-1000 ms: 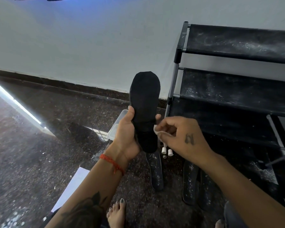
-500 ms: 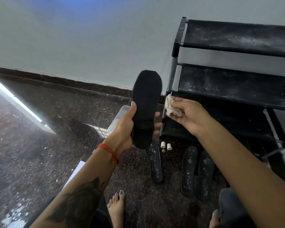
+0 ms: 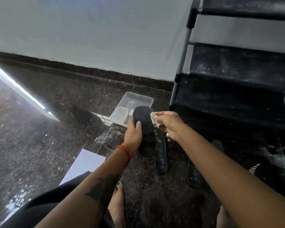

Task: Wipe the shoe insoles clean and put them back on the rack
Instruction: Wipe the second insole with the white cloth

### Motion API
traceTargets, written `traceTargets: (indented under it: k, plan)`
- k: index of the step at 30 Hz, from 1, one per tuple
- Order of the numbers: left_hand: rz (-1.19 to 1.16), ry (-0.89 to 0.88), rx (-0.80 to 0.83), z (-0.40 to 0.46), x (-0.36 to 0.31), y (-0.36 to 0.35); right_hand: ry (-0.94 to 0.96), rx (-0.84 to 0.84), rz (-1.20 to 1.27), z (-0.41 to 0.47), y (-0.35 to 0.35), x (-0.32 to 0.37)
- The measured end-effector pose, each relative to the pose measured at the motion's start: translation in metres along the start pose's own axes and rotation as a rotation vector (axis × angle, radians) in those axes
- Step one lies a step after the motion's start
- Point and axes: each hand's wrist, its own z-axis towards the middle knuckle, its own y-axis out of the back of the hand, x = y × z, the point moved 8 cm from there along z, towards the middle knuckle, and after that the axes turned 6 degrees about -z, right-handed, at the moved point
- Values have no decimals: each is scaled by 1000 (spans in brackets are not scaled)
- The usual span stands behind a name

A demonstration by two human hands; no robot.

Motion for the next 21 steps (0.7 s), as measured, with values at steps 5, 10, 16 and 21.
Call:
traceTargets:
  k: [5,10,16,21]
  plan:
    - [160,91,-54,37,78,-2,-29,0,-58,48,-15,-71]
    - [207,245,-92,64,154,-6,-84,0,-94,93,-28,-147]
    - [235,425,-129,89,220,-7,-180,35,-140,134,-48,-221]
    - [261,532,-156,93,253,-5,-188,88,-217,148,-65,-251]
